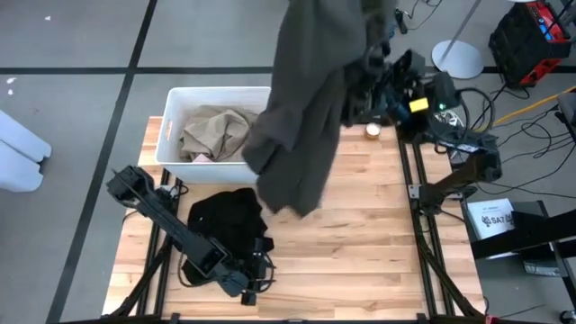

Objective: Sort clothes
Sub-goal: Put the dark gray jacket into the white laundry bin

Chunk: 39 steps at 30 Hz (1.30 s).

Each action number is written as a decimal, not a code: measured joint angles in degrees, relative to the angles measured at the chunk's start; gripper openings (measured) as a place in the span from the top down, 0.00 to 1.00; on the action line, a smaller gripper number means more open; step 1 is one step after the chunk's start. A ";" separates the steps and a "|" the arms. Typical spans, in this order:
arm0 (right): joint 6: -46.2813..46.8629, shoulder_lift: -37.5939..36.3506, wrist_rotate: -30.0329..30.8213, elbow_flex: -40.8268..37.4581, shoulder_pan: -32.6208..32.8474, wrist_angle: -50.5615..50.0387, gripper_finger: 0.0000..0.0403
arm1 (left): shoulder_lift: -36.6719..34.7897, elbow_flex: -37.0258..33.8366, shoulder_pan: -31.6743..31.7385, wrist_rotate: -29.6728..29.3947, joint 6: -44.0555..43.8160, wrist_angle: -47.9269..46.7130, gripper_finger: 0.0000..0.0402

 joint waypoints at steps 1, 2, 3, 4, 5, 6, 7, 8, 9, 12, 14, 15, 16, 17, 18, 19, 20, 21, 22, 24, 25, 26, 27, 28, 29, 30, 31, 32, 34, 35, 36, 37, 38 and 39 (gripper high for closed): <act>0.00 1.54 -0.56 2.65 -0.75 -0.37 0.85 | 0.92 0.00 0.26 -0.16 0.00 0.36 0.55; 0.12 3.24 -1.38 5.28 -1.48 -0.66 0.85 | 1.80 0.00 0.58 -0.56 0.01 0.76 0.55; 0.74 5.05 -1.90 8.04 -2.24 -1.35 0.85 | 2.57 0.00 0.95 -1.07 0.00 1.01 0.55; 1.85 7.09 -2.78 11.06 -3.08 -2.43 0.85 | 3.25 0.00 1.34 -1.56 -0.03 1.00 0.55; 3.22 9.32 -3.58 14.19 -3.88 -3.52 0.85 | 3.91 0.00 1.90 -1.65 -0.04 1.02 0.55; 4.52 11.74 -4.67 17.53 -4.67 -4.58 0.85 | 4.40 0.00 2.48 -1.64 -0.03 1.04 0.55; 5.95 14.36 -5.87 21.02 -5.59 -6.00 0.85 | 4.77 0.00 3.18 -1.67 -0.02 1.08 0.55; 7.50 17.01 -6.82 24.65 -6.35 -7.28 0.85 | 5.07 0.00 3.93 -1.67 -0.02 1.56 0.55; 9.15 19.80 -7.87 28.44 -7.13 -8.54 0.85 | 5.12 0.00 4.74 -1.67 0.02 2.16 0.55; 14.23 27.47 -10.35 37.05 -9.90 -9.52 0.85 | 5.10 0.00 7.29 -1.82 0.01 3.39 0.55; 19.00 28.21 -9.39 33.37 -12.43 -0.06 0.85 | 5.10 0.00 8.28 -1.80 0.00 3.99 0.55; 22.19 28.83 -9.31 32.81 -13.93 1.44 0.85 | 5.10 0.00 8.50 -1.35 0.04 4.02 0.55; 24.80 29.59 -9.67 32.81 -15.51 2.84 0.85 | 5.10 0.00 8.52 -0.50 0.25 3.84 0.55; 27.01 30.30 -10.63 32.84 -16.71 3.81 0.85 | 5.10 0.00 8.40 0.15 0.42 3.52 0.55; 28.90 31.28 -11.06 32.90 -17.57 5.74 0.85 | 5.11 -0.03 8.33 0.46 0.31 2.87 0.55; 30.79 32.36 -11.62 32.91 -18.04 8.64 0.85 | 5.18 -0.04 8.29 0.65 0.18 2.95 0.55; 32.14 33.56 -12.59 32.90 -18.03 12.14 0.85 | 5.27 -0.04 8.18 0.72 0.17 3.04 0.55; 33.64 34.56 -14.03 32.90 -17.82 14.74 0.85 | 5.28 -0.07 8.04 0.72 0.15 3.00 0.55; 34.99 35.44 -14.91 32.96 -17.66 15.85 0.85 | 5.27 -0.07 8.00 0.72 0.16 3.06 0.55; 36.92 36.73 -16.70 33.86 -17.63 14.19 0.85 | 5.27 -0.07 7.90 0.75 0.36 3.04 0.55; 37.12 37.26 -17.32 34.23 -17.81 12.62 0.85 | 5.26 -0.07 7.89 0.79 0.44 3.00 0.55; 37.12 37.77 -17.68 34.63 -18.07 10.52 0.85 | 5.28 -0.07 7.89 0.83 0.46 3.01 0.55; 37.11 38.33 -17.76 34.87 -18.19 8.14 0.85 | 5.27 -0.07 7.91 0.83 0.42 3.03 0.55; 37.10 38.85 -17.70 34.89 -18.25 5.95 0.85 | 5.26 -0.07 7.91 0.83 0.42 3.06 0.55; 37.00 39.58 -17.74 34.89 -18.24 4.07 0.85 | 5.26 -0.07 7.94 0.83 0.44 3.00 0.55; 36.64 40.44 -18.27 34.89 -18.02 2.26 0.85 | 5.27 -0.07 7.95 0.83 0.46 2.97 0.55; 36.29 41.49 -19.06 34.89 -17.67 0.64 0.85 | 5.25 -0.07 7.95 0.83 0.46 3.01 0.55; 36.23 42.54 -20.24 34.87 -17.30 -0.90 0.85 | 5.27 -0.07 7.95 0.83 0.46 3.01 0.55; 36.15 44.86 -23.44 34.82 -16.53 -3.75 0.85 | 5.28 -0.07 7.91 0.83 0.46 2.99 0.55; 36.13 45.99 -24.63 34.82 -16.20 -5.38 0.85 | 5.26 -0.07 7.91 1.12 0.48 3.01 0.55; 36.12 47.08 -25.73 34.82 -15.91 -6.91 0.85 | 5.26 -0.07 7.91 1.45 0.48 2.99 0.55; 36.11 48.09 -27.01 34.80 -15.66 -8.64 0.85 | 5.27 -0.07 7.92 1.61 0.48 3.02 0.55; 36.11 48.98 -28.05 34.80 -15.51 -10.54 0.85 | 5.27 -0.07 7.93 1.63 0.48 2.95 0.55; 36.11 49.77 -29.03 34.80 -15.39 -12.86 0.85 | 5.27 -0.07 7.93 1.63 0.48 2.96 0.55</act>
